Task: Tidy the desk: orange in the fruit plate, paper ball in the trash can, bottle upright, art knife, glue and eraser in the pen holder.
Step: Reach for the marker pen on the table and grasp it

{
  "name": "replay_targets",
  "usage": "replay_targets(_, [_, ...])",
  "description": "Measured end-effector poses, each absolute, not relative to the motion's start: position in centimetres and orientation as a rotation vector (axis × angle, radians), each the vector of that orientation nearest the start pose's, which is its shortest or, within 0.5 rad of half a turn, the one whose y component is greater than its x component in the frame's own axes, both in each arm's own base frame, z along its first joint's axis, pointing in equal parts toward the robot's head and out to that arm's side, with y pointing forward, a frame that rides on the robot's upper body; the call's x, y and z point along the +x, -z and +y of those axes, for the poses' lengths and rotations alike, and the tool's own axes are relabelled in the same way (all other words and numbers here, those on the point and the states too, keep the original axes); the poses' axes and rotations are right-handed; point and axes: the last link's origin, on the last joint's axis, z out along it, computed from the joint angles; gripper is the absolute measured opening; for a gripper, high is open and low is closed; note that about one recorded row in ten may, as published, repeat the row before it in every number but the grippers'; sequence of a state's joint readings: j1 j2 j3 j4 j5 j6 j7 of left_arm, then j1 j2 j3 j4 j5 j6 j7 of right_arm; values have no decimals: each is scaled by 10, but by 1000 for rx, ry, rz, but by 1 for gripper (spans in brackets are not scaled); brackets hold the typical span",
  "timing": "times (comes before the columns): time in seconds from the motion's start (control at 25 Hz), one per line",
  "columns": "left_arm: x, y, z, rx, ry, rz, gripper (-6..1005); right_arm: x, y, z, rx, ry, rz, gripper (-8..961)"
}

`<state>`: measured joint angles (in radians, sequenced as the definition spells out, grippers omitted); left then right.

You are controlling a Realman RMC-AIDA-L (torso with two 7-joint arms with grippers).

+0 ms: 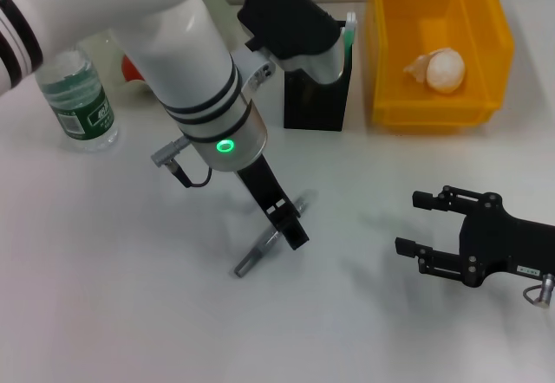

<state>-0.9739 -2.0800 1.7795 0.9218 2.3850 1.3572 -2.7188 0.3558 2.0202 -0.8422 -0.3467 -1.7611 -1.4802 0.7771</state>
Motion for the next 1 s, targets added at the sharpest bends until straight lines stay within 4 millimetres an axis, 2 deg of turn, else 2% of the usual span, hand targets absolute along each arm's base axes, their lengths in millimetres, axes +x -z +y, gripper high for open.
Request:
replay_targets(0.52, [-118,113,350,-2793,-778,-586,666,326,30,260,-2643,-670,335,684])
replay_targets(0.92, [-122,116,350,-2775,-804,-519,536,326,30,259,-2640,-675,338,683])
replay_targets(1.0, [-123,117,349,-2777,-814,-506,535,326,30,259,-2638,-676,339,683])
